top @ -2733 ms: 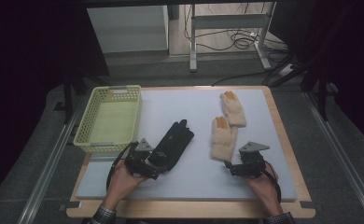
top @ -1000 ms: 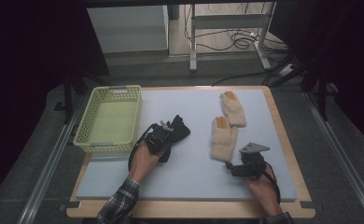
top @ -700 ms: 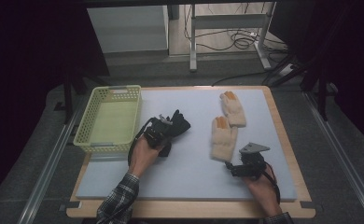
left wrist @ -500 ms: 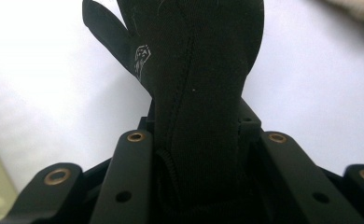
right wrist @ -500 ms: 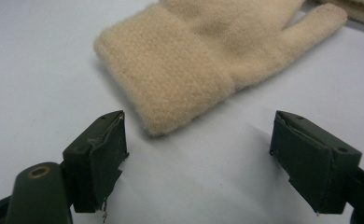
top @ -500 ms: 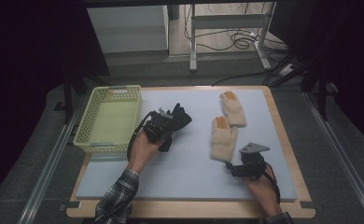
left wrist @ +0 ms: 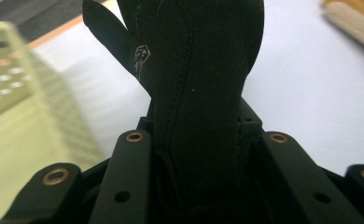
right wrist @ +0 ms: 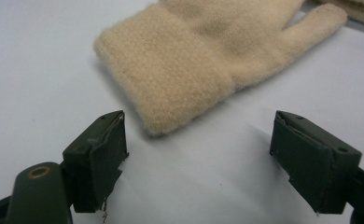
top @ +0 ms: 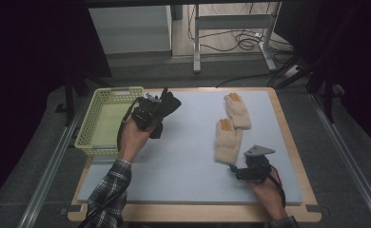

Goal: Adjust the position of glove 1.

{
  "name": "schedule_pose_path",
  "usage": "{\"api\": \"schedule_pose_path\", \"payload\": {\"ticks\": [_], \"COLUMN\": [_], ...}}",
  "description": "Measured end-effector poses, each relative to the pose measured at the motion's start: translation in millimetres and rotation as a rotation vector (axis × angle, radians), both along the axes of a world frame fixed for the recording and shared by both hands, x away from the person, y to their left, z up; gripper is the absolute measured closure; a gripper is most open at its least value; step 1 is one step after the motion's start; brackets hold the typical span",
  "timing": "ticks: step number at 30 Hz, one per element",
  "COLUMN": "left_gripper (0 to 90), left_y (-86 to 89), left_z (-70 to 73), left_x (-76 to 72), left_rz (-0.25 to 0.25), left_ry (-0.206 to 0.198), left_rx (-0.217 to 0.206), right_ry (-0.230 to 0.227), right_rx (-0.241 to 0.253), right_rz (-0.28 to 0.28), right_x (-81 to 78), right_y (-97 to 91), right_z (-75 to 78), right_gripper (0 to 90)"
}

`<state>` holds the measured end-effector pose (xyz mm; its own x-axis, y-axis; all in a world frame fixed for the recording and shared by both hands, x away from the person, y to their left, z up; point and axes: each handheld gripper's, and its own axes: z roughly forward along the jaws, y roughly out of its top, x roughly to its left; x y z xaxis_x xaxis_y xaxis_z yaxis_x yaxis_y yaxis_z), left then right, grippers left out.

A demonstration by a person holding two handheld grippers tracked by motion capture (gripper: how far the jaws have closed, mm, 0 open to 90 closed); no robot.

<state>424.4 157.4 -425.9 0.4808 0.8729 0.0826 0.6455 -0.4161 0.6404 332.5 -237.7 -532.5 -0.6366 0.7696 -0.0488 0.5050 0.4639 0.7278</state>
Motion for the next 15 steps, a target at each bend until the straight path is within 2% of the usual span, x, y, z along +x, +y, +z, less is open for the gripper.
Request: {"api": "schedule_pose_path", "payload": {"ticks": [3, 4, 5, 7, 15], "left_gripper": [67.1, 67.0, 66.9, 66.8, 66.4], "left_y": [17.7, 30.3, 30.3, 43.9, 104.1], "left_z": [4.5, 6.3, 6.3, 7.1, 0.5], "left_x": [3.1, 4.7, 4.7, 5.8, 7.0], "left_rz": [0.042, 0.076, 0.076, 0.105, 0.229], "left_ry": [-0.005, -0.007, -0.007, -0.006, 0.006], "left_rx": [0.005, 0.009, 0.009, 0.015, 0.008], "right_ry": [-0.001, -0.001, -0.001, -0.001, -0.001], "right_rx": [0.002, 0.002, 0.002, 0.002, 0.002], "right_rz": [0.000, 0.000, 0.000, 0.000, 0.000], "right_x": [0.0, 0.0, 0.0, 0.0, 0.1], "right_y": [0.1, 0.1, 0.1, 0.1, 0.1], "right_z": [-0.2, -0.2, -0.2, -0.2, -0.2], "right_gripper": [18.4, 18.4, 18.4, 18.4, 18.4]}}
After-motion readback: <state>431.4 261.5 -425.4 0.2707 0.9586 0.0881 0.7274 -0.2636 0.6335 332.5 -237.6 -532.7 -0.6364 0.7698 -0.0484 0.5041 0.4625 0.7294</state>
